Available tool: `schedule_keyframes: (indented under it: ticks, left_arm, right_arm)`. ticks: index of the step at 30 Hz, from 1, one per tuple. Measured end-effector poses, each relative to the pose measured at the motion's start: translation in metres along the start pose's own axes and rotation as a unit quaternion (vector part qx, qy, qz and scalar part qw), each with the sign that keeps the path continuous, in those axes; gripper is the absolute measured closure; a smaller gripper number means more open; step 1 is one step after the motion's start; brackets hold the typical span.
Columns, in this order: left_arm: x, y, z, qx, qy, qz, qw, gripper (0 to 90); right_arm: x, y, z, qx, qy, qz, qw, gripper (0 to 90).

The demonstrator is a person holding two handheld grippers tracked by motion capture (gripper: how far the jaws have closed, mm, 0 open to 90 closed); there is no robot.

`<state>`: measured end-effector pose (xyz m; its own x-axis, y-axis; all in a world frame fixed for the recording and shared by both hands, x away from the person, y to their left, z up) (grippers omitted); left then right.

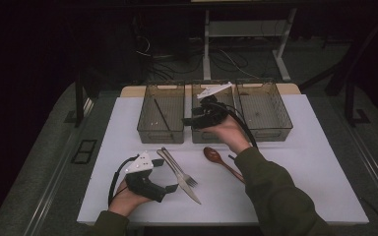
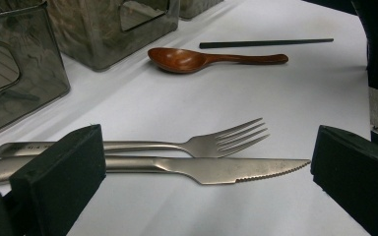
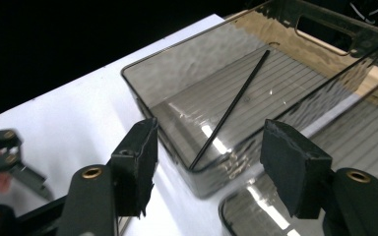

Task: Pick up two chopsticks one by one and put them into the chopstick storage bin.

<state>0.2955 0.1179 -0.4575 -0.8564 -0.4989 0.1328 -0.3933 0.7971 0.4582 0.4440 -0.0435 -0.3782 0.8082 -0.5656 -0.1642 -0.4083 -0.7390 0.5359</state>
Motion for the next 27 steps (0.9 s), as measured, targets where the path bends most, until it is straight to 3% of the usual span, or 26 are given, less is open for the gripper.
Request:
schedule_keyframes:
  ticks: [10, 16, 19, 20, 27]
  left_arm:
    - [0.001, -0.001, 0.001, -0.003, -0.001, 0.000, 1.0000, 0.0]
    - [0.000, -0.001, 0.001, -0.001, -0.001, -0.002, 1.0000, 0.0]
    - [0.001, 0.000, 0.001, -0.002, -0.001, -0.003, 1.0000, 0.0]
    - [0.002, 0.000, 0.002, -0.003, -0.002, -0.002, 1.0000, 0.0]
    - [0.000, -0.003, 0.002, -0.008, -0.001, -0.001, 1.0000, 0.0]
  right_arm:
    - [-0.002, 0.042, 0.025, 0.017, 0.009, -0.004, 0.9998, 36.3]
    - [-0.001, 0.070, 0.057, 0.023, -0.001, -0.003, 0.9997, 35.6]
    - [0.002, 0.087, 0.083, 0.019, -0.004, 0.003, 0.9998, 34.7]
    - [0.002, 0.087, 0.083, 0.019, -0.004, 0.003, 0.9998, 34.7]
    - [0.004, 0.111, 0.118, -0.003, -0.003, 0.016, 0.9999, 33.4]
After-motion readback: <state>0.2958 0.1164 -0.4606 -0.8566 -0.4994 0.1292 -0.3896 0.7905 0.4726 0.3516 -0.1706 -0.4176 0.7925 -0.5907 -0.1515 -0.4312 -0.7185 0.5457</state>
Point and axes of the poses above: each handheld gripper's, and its own axes: y roughly backward along the jaws, z roughly out of its underside, x roughly to its right, the point moved 6 cm from there along -y, roughly forward along the jaws, and after that the axes turned 2 degrees about x, right-handed, at the moved point
